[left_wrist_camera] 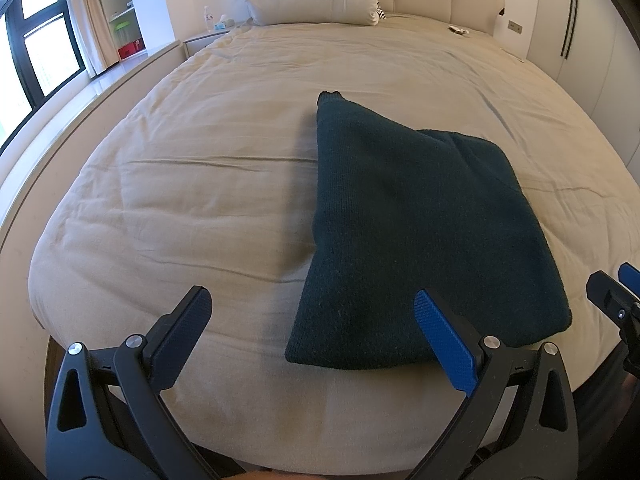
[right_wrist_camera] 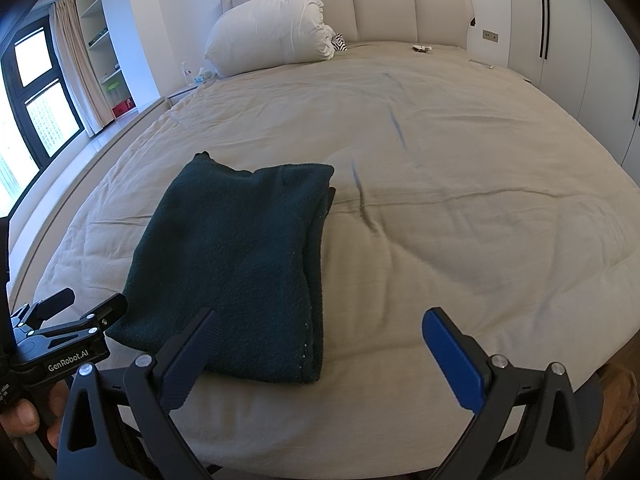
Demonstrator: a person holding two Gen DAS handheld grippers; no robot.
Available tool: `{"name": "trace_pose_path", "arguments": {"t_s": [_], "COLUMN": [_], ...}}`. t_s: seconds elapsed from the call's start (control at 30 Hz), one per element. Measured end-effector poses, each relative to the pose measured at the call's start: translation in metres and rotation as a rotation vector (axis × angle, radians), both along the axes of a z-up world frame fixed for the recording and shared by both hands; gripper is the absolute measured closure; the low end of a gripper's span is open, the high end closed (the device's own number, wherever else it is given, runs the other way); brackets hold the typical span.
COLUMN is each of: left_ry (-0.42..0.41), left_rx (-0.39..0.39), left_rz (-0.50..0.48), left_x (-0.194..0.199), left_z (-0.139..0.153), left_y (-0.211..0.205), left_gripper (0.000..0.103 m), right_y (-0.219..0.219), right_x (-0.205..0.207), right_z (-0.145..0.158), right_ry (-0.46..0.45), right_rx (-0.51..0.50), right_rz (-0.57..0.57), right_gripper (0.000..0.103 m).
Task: Fold small clothes
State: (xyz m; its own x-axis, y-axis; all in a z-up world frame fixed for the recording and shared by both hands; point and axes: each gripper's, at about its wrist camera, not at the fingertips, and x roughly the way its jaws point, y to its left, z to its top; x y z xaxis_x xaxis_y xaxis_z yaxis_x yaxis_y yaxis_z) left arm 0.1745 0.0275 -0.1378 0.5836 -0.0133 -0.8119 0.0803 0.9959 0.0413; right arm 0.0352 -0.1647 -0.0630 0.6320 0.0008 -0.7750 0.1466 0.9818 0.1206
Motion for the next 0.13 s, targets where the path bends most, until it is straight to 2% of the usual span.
{"name": "trace_pose_path", "arguments": {"t_s": [0.13], "left_ry": [-0.005], "left_rx": [0.005], "left_rz": [-0.002], "left_x": [-0.0014], "left_z": [0.0020], "left_y": [0.0019], "left_gripper": [0.000], "right_y": [-0.0009], "right_x": [-0.0001], "right_z": [-0.0001], "right_ry": [0.001], "right_rx": [0.001], "right_rz": [0.000], "right_gripper": [0.000]}}
